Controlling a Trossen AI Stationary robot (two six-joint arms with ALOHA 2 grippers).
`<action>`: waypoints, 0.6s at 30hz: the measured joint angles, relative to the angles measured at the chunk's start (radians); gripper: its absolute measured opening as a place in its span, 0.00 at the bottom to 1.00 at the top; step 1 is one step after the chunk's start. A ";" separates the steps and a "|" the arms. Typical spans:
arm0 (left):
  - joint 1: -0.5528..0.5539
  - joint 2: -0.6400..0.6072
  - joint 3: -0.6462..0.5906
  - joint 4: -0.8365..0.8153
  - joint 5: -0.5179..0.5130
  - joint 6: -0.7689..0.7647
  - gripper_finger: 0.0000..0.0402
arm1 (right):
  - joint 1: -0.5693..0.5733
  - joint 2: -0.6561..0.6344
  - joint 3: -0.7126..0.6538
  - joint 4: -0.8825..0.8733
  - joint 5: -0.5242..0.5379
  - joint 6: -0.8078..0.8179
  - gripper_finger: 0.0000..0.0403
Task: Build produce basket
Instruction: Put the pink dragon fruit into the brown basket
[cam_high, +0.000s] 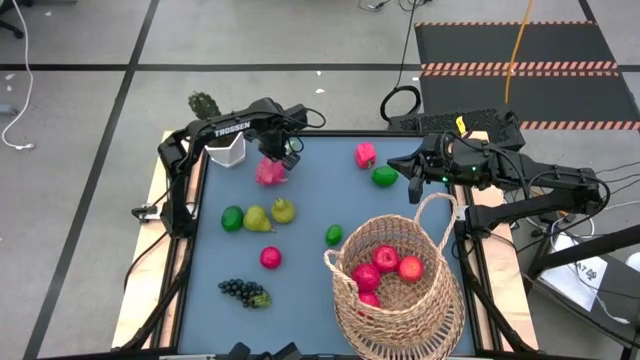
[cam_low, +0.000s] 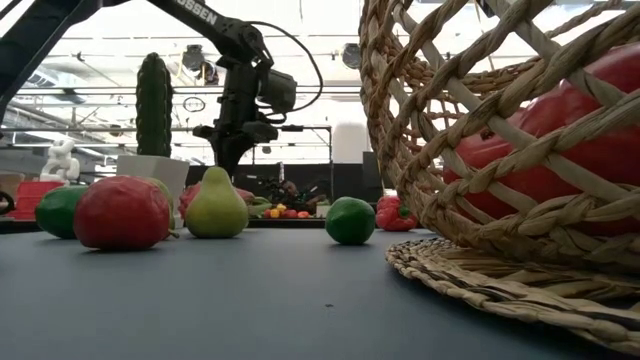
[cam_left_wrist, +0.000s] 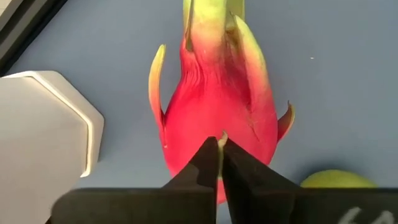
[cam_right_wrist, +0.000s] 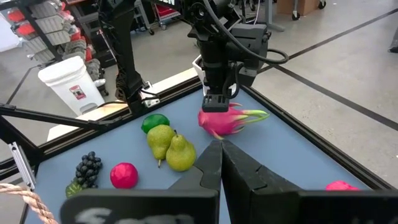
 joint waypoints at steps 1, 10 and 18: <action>0.000 0.000 0.000 0.000 0.004 0.000 0.02 | 0.000 0.000 0.000 0.000 0.000 0.000 0.00; -0.007 -0.073 0.035 -0.029 0.070 0.011 0.01 | 0.000 0.000 0.000 0.000 0.001 -0.001 0.00; -0.043 -0.228 0.096 -0.023 0.130 0.024 0.03 | 0.000 0.000 0.000 -0.003 0.005 -0.025 0.00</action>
